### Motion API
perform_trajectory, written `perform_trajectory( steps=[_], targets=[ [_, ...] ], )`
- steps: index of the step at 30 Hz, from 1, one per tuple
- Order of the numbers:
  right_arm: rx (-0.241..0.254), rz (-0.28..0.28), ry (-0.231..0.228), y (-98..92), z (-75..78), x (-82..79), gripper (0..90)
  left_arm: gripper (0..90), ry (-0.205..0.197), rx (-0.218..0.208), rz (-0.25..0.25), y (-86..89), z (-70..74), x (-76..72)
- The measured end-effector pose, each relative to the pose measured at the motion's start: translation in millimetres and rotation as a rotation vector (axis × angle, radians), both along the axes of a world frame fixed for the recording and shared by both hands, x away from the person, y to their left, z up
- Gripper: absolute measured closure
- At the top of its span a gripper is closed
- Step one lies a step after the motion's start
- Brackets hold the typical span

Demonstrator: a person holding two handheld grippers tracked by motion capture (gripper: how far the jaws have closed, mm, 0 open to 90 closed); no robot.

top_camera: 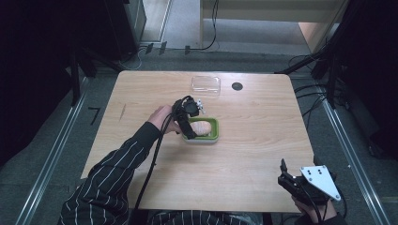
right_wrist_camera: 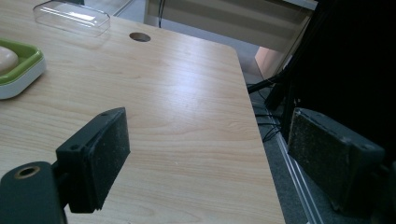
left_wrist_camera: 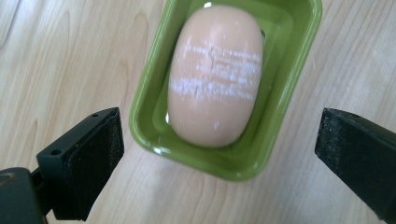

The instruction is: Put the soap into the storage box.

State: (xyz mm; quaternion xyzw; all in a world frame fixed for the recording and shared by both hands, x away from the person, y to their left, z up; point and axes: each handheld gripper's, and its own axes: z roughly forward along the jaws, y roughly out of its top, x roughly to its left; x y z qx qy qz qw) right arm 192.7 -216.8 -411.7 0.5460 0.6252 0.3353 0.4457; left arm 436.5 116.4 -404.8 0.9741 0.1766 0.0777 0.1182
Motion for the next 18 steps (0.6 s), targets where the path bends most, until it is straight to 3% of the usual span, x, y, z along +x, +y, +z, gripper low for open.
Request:
perform_trajectory(
  steps=[18],
  targets=[
    [0.001,0.019,-0.004,2.5,0.4,3.8,13.6,0.0,0.011,-0.006,0.108,32.8,13.8,-24.6]
  ],
)
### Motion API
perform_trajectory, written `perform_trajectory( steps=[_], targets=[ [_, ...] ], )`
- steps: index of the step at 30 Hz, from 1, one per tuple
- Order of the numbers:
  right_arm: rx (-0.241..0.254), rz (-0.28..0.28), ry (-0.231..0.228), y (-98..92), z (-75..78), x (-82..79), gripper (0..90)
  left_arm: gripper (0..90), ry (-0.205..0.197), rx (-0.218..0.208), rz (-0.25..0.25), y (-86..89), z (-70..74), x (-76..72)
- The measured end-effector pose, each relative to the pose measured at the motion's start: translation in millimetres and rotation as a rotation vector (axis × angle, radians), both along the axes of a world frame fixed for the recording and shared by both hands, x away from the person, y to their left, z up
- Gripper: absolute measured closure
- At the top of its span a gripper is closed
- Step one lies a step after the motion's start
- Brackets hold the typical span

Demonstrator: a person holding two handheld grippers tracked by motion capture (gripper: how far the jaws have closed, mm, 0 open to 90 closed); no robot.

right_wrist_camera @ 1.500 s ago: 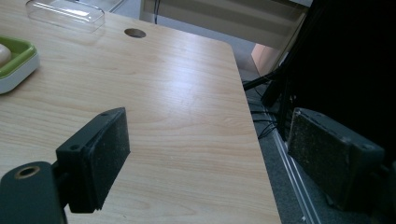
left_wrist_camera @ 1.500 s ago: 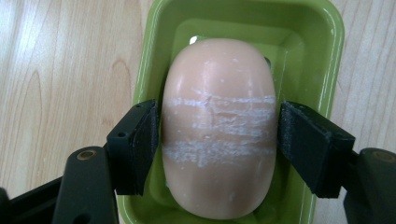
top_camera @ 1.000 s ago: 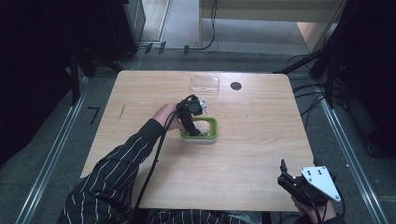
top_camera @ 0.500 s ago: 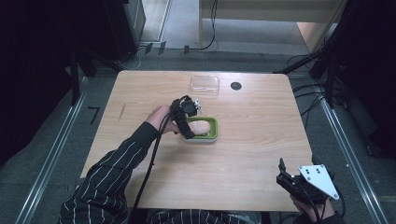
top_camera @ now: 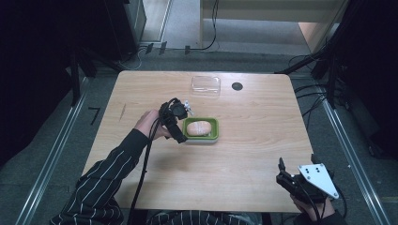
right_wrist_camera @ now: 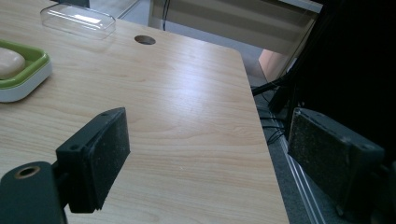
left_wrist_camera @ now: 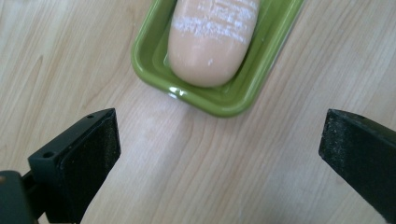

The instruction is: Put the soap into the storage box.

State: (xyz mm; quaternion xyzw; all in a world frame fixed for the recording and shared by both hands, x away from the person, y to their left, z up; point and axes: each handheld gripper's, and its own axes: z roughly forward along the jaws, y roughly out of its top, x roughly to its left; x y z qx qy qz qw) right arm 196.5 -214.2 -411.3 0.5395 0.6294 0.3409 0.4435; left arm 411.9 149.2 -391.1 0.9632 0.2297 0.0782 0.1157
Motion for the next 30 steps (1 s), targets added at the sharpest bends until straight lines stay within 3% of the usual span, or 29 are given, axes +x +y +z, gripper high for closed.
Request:
perform_trajectory(
  steps=[7,30],
  targets=[
    [0.000,0.006,-0.001,0.8,0.1,1.1,13.6,0.0,0.003,0.001,0.026,10.1,0.6,-9.1],
    [0.000,0.018,-0.002,3.1,0.4,3.9,13.6,0.0,0.028,0.028,0.089,33.6,-18.9,-45.2]
  ],
)
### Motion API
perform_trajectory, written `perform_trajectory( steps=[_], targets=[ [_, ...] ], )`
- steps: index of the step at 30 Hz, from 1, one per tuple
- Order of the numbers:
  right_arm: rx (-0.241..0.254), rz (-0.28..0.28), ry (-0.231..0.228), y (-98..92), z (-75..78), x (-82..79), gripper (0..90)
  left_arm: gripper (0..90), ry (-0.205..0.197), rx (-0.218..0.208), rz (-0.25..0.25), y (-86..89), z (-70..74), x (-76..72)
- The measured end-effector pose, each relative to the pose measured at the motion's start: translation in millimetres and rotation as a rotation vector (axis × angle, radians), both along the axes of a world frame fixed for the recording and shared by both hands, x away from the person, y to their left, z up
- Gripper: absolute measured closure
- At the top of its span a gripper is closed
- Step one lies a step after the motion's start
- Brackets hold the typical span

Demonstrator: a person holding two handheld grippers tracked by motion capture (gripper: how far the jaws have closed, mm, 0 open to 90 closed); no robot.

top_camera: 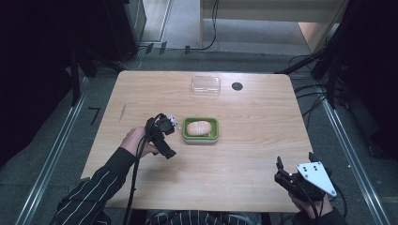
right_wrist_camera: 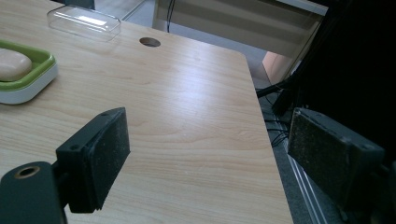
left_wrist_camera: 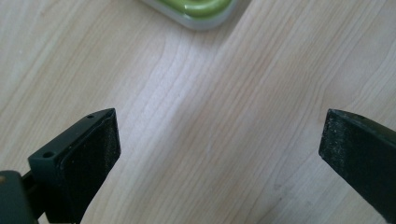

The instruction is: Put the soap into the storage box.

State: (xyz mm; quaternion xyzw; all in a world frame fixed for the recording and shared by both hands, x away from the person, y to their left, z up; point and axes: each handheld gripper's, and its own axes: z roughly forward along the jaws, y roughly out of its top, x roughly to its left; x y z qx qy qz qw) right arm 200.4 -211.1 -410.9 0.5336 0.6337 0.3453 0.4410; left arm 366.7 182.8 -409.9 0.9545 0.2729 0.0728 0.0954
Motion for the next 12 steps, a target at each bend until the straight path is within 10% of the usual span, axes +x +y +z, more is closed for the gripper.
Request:
perform_trajectory(
  steps=[12],
  targets=[
    [0.002,-0.002,-0.004,-1.0,-0.4,0.4,13.6,0.0,0.020,0.024,-0.001,10.0,-17.1,-20.7]
  ],
)
